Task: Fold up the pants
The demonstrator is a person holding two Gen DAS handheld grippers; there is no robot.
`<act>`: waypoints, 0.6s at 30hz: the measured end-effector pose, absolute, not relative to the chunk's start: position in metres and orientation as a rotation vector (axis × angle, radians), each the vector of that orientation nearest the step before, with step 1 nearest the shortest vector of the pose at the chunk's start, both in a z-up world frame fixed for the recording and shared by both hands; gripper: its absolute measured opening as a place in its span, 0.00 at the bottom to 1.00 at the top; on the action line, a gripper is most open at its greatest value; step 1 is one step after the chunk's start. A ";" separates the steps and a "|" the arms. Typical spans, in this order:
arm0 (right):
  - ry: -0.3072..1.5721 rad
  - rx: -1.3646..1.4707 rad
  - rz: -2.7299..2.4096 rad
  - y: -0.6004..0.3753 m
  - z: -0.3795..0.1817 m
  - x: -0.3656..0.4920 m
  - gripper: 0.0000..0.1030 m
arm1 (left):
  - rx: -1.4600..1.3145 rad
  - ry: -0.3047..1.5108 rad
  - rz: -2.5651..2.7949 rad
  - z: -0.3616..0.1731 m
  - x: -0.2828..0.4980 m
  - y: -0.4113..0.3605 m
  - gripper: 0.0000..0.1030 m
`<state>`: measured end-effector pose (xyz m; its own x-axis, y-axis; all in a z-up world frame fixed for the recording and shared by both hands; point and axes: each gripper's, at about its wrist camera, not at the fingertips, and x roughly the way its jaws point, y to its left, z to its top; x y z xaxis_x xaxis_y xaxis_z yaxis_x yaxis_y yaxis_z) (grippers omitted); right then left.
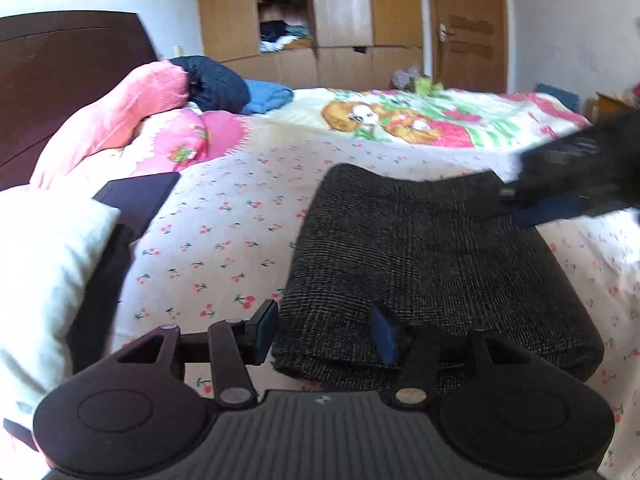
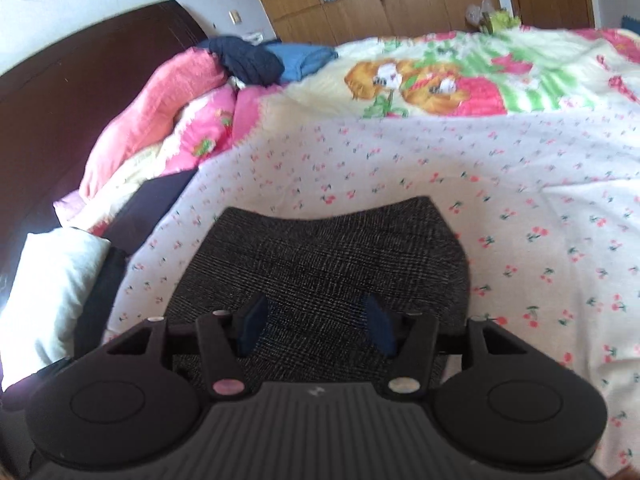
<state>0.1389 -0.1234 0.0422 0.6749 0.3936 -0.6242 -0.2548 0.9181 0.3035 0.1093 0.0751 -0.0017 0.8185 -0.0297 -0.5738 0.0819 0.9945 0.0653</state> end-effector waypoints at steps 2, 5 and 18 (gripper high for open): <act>0.740 0.160 0.369 -0.126 0.039 0.128 0.55 | 0.098 0.613 -0.048 -0.003 0.110 0.073 0.62; 0.839 0.139 0.338 -0.128 0.016 0.132 0.54 | 0.149 0.681 -0.044 -0.017 0.122 0.067 0.63; 0.707 0.288 0.296 -0.150 0.027 0.173 0.52 | 0.214 0.579 -0.051 0.008 0.130 0.065 0.64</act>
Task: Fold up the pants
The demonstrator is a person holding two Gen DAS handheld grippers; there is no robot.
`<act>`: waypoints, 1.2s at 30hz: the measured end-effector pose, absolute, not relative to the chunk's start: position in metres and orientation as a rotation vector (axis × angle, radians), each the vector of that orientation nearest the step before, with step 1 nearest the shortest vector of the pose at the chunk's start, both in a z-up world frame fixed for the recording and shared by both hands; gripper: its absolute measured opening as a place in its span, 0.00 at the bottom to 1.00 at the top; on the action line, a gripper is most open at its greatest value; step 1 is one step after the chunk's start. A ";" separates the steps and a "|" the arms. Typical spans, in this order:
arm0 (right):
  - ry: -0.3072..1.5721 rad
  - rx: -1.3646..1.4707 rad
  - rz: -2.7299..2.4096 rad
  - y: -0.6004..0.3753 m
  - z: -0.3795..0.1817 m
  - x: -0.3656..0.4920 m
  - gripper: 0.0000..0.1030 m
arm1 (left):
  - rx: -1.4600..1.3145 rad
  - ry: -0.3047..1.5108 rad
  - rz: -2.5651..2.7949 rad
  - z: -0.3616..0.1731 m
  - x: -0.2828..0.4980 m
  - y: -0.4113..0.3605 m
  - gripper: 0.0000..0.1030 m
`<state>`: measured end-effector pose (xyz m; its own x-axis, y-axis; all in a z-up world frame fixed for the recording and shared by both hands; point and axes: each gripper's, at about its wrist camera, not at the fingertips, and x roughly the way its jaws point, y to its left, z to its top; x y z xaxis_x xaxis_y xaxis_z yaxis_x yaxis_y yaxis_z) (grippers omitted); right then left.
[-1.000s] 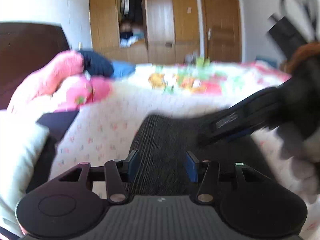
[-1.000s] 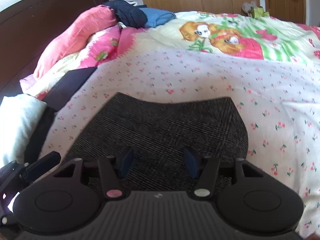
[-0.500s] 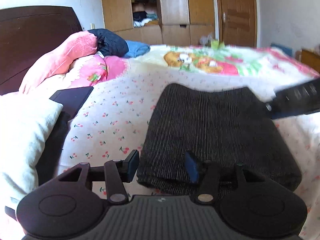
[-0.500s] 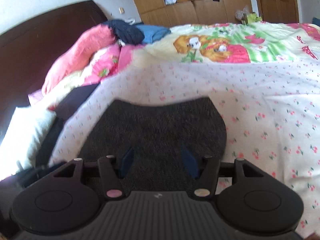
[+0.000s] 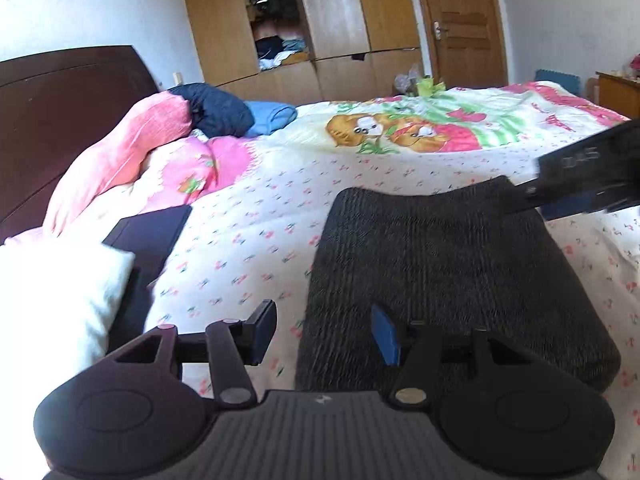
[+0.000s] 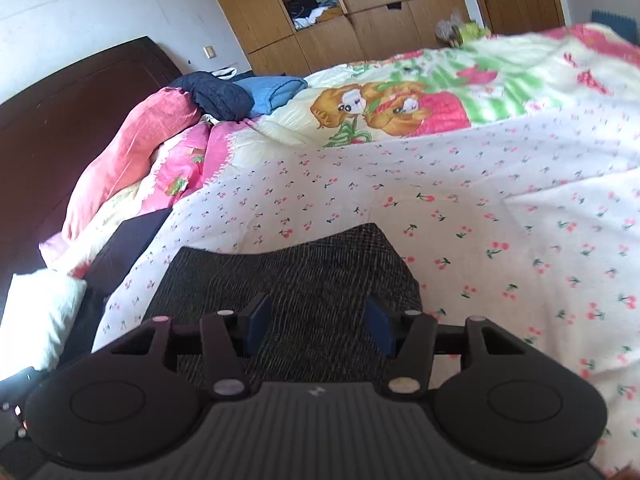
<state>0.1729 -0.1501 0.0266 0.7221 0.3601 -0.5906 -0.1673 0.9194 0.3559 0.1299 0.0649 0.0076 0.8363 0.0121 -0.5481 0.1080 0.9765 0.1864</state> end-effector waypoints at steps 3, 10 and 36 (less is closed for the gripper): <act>0.743 0.224 0.222 -0.145 0.006 0.198 0.51 | 0.237 0.638 -0.074 -0.010 0.151 0.057 0.64; 0.750 0.191 0.218 -0.142 0.005 0.204 0.52 | 0.151 0.685 -0.071 -0.011 0.161 0.059 0.70; 0.717 0.257 0.332 -0.159 0.039 0.006 0.57 | 0.185 0.597 -0.053 0.029 0.024 0.014 0.95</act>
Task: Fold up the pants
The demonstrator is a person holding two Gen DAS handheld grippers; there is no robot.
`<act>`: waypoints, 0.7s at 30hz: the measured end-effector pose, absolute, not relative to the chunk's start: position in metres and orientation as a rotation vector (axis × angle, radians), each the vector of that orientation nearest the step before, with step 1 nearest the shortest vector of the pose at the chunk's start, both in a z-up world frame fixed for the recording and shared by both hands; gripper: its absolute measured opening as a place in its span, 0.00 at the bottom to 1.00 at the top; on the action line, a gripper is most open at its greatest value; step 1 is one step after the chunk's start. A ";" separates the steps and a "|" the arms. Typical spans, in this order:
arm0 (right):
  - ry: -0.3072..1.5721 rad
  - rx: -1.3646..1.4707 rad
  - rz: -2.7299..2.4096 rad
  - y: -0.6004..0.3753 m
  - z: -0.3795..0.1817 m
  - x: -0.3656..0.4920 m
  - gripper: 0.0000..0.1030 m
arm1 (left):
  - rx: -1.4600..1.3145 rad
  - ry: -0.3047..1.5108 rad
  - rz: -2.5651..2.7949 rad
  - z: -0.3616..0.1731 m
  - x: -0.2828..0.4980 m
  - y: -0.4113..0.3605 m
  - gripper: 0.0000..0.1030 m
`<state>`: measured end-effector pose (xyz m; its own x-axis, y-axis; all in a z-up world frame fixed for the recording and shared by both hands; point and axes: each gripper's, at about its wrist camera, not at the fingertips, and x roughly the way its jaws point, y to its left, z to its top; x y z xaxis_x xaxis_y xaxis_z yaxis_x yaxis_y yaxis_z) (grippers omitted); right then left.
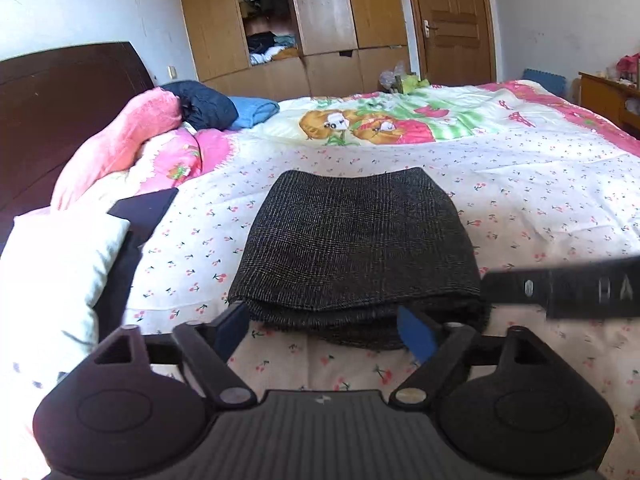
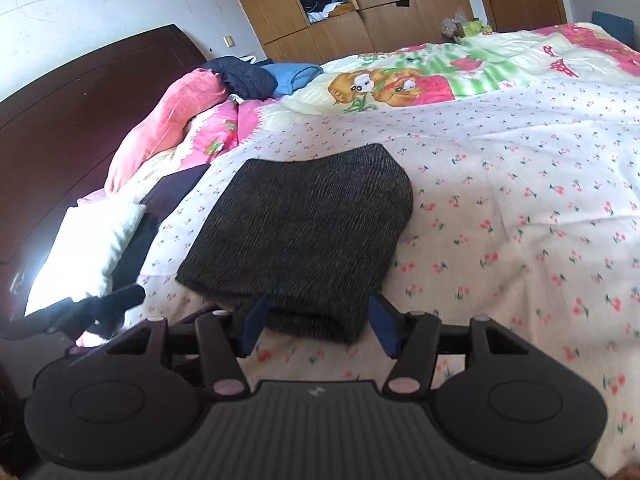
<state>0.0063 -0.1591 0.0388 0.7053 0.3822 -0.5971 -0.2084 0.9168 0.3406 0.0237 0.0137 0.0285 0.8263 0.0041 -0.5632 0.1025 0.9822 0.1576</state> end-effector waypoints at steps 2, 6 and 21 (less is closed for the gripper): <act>0.722 0.266 0.320 -0.163 0.036 -0.002 0.57 | 0.202 0.589 -0.044 0.029 0.016 0.009 0.98; 0.729 0.285 0.304 -0.169 0.036 -0.016 0.57 | 0.240 0.566 -0.037 0.031 0.002 0.003 1.00; 0.734 0.309 0.280 -0.177 0.039 -0.036 0.57 | 0.119 0.615 -0.029 0.035 -0.002 0.019 1.00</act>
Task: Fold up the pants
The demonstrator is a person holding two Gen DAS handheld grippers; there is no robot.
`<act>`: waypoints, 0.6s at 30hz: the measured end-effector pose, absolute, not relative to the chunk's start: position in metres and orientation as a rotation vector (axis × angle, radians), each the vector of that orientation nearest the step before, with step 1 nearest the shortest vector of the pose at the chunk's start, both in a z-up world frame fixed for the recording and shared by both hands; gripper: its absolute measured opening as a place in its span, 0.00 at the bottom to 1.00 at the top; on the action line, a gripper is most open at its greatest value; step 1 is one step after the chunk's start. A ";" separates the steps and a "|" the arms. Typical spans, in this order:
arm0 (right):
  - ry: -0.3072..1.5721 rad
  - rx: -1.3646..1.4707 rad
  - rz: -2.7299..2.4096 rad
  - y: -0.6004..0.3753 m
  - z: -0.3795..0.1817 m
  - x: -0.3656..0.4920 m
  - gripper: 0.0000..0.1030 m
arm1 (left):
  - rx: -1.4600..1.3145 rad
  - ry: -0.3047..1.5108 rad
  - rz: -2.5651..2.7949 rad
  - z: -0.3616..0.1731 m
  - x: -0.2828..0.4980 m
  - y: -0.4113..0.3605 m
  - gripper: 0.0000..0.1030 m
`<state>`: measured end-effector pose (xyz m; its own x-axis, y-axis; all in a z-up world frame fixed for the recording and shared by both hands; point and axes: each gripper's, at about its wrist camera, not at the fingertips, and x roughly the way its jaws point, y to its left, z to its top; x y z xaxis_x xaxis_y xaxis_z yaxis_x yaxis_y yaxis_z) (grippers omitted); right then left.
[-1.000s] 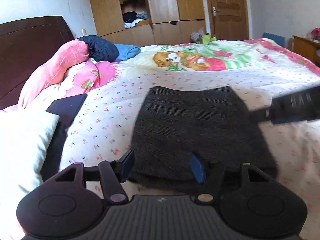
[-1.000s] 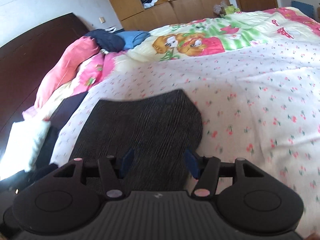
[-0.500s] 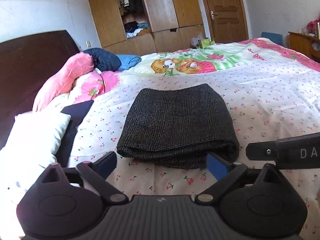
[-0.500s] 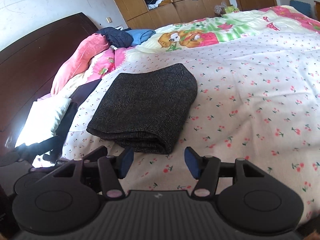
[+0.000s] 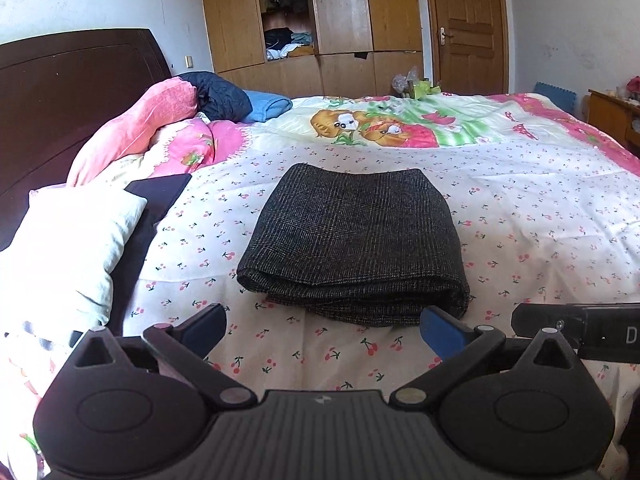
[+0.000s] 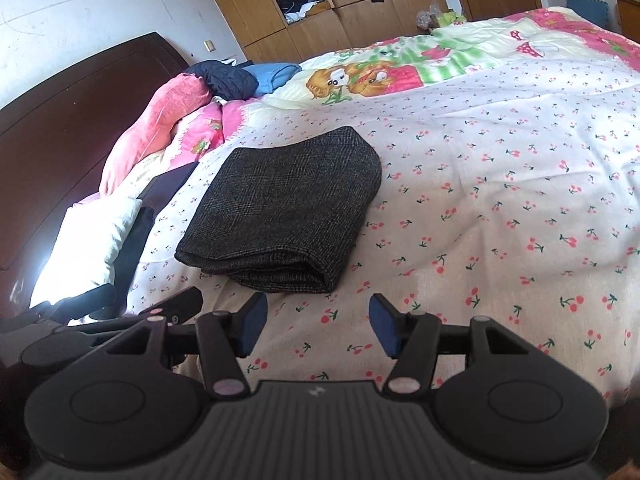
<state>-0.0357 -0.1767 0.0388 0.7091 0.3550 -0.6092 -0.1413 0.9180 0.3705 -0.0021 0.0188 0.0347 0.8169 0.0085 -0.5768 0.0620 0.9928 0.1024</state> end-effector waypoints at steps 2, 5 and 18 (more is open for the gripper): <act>0.739 0.301 0.278 -0.175 0.039 -0.037 0.57 | 0.124 0.619 -0.032 0.035 -0.004 0.016 1.00; 0.743 0.285 0.270 -0.173 0.038 -0.038 0.57 | 0.135 0.629 -0.022 0.034 -0.004 0.013 1.00; 0.788 0.264 0.246 -0.174 0.030 -0.037 0.57 | 0.132 0.652 -0.028 0.035 -0.008 0.016 1.00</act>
